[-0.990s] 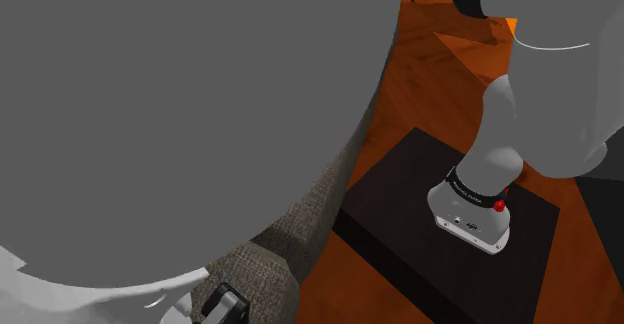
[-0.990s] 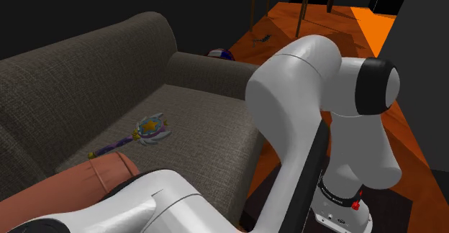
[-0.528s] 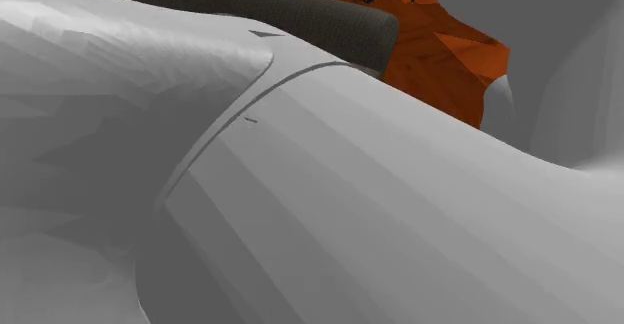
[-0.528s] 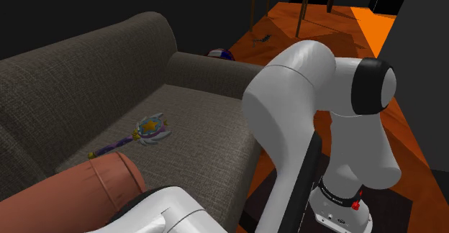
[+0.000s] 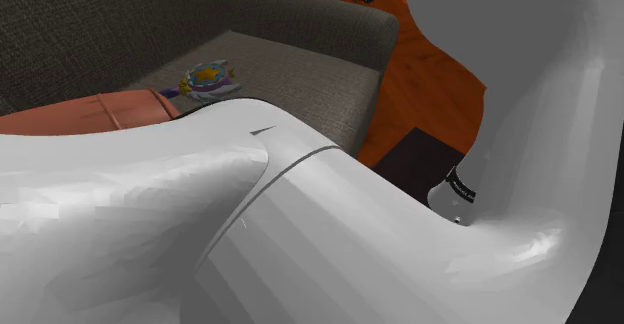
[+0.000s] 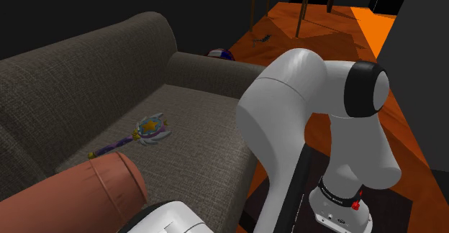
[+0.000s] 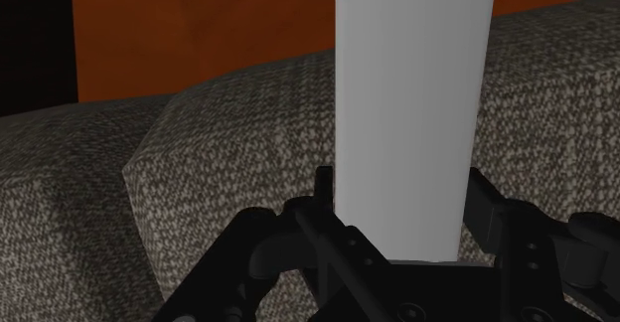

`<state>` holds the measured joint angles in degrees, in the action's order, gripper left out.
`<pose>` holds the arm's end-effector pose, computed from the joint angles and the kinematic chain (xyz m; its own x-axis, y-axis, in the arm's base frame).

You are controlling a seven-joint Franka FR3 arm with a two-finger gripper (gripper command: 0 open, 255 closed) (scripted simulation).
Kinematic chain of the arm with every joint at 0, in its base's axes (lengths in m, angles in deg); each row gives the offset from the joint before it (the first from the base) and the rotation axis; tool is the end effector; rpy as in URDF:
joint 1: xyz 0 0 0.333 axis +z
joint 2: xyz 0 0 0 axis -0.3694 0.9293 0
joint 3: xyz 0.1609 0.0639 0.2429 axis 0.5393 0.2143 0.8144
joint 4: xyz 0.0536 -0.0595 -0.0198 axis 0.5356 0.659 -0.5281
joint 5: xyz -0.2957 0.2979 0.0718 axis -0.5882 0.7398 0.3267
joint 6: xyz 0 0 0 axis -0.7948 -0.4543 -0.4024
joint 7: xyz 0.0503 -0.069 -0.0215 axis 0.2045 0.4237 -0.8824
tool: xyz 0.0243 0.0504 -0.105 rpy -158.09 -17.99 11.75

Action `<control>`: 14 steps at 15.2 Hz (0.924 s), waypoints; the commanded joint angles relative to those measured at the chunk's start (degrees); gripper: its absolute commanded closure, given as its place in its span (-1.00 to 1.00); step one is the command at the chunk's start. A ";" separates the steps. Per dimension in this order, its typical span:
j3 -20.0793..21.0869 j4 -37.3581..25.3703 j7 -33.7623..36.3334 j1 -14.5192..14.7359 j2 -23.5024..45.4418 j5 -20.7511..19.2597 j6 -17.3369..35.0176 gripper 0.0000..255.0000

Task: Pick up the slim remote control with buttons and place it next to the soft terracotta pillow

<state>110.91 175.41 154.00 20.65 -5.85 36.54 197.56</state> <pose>0.1176 0.6844 0.3626 0.9825 0.1861 0.0090 0.1863 -0.9823 -0.0208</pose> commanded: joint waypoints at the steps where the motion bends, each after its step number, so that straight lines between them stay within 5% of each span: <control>1: -0.01 0.21 0.03 -0.05 -0.02 -0.03 0.22 1.00; 5: -0.01 0.21 0.03 -0.04 -0.02 -0.03 0.22 1.00; 6: -0.01 0.21 0.03 -0.05 -0.02 -0.03 0.22 -1.00; 11: -0.01 0.20 0.03 -0.04 -0.01 -0.03 0.22 -1.00; 14: 0.99 -3.23 -1.04 -0.24 -1.82 1.58 -4.50 -1.00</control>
<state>111.58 173.62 153.44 20.48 -7.09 37.56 194.93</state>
